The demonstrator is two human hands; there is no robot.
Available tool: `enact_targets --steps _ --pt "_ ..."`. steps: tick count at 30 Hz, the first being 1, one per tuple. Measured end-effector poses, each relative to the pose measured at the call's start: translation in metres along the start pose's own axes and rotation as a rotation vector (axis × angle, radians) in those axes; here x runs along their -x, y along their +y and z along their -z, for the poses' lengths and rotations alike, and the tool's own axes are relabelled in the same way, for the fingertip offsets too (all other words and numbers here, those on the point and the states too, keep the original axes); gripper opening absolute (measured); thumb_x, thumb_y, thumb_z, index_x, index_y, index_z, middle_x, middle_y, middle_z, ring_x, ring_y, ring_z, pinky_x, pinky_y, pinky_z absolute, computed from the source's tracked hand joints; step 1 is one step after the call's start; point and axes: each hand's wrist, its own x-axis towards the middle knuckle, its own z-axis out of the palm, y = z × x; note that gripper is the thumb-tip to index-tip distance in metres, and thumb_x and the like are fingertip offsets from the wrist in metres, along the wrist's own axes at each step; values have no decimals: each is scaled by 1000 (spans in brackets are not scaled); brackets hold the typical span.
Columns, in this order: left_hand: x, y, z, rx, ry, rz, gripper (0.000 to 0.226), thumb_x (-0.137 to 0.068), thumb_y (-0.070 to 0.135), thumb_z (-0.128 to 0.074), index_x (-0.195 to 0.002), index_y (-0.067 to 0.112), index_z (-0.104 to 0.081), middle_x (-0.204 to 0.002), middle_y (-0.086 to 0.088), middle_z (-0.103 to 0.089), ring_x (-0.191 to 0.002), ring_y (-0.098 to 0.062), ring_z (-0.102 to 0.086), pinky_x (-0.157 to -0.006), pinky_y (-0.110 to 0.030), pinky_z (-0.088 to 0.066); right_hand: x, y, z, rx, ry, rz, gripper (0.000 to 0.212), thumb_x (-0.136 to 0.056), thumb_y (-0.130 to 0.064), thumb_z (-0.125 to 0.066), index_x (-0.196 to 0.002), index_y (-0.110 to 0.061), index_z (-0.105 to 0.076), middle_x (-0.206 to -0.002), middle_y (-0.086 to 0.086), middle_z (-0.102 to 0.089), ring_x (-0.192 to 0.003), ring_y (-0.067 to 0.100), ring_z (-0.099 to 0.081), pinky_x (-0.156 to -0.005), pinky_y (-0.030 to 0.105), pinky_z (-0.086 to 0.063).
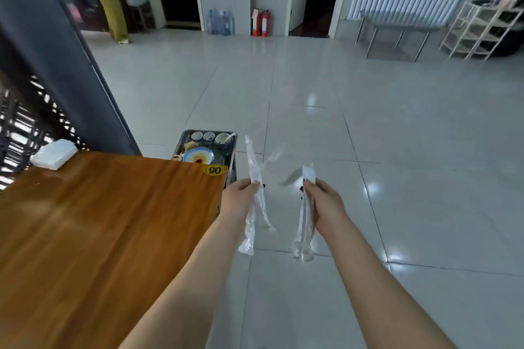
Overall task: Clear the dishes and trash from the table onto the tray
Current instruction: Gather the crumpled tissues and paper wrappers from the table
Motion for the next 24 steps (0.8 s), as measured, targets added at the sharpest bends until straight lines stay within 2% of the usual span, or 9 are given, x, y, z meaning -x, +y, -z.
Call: enact_targets --steps 3,7,9,12,14,18,20,24 --pt "-47 18 -21 -5 -6 -3 16 -95 17 -57 -109 12 -63 -91 0 -60 -89 -18 -55 -81 -28 -40 -51 -21 -4 1 5 7 6 -91 -18 -62 -88 -16 -67 -81 1 -64 -70 18 -58 -72 31 -48" --pt "-100 37 -46 -6 2 -14 17 -93 15 -59 -106 7 -67 -83 -1 -61 -82 -19 -56 -79 -27 -42 -110 -44 -13 7 -18 37 7 -91 -15 -61 -86 -15 -66 -79 3 -62 -70 18 -56 -74 32 -46" --pt "-128 46 -59 -8 28 -2 20 -92 16 -60 -105 3 -68 -85 -5 -61 -82 -21 -55 -80 -31 -43 -143 -56 -17 19 -42 40 8 -91 -13 -61 -85 -14 -67 -78 3 -61 -70 19 -54 -76 34 -44" --pt "-172 65 -82 20 60 11 15 -92 18 -60 -98 8 -69 -83 -8 -60 -77 -23 -54 -78 -35 -47 -200 -81 -24 12 -93 29 8 -91 -11 -61 -86 -13 -67 -77 4 -61 -69 19 -54 -75 34 -44" --pt "-196 76 -94 22 77 23 12 -93 17 -59 -88 13 -69 -86 -11 -61 -79 -23 -55 -81 -38 -49 -232 -94 -29 20 -103 13 7 -91 -10 -61 -91 -10 -67 -76 4 -61 -68 19 -55 -74 33 -45" --pt "-235 89 -112 58 136 56 21 -93 16 -59 -72 17 -62 -84 -12 -55 -79 -22 -50 -76 -33 -41 -292 -115 -45 -8 -175 -23 16 -92 -7 -58 -107 -7 -63 -79 4 -62 -67 14 -59 -65 25 -48" --pt "-250 92 -114 68 162 89 20 -92 18 -60 -72 16 -60 -83 -11 -53 -78 -22 -49 -75 -32 -40 -313 -120 -57 -22 -196 -44 22 -92 -6 -58 -114 -7 -62 -80 2 -62 -68 12 -59 -66 24 -48" --pt "-295 97 -106 132 236 136 16 -93 19 -60 -77 20 -64 -88 -12 -58 -82 -23 -54 -77 -31 -46 -358 -126 -92 29 -264 -95 24 -93 -6 -57 -116 -13 -61 -84 1 -61 -73 10 -58 -67 23 -47"
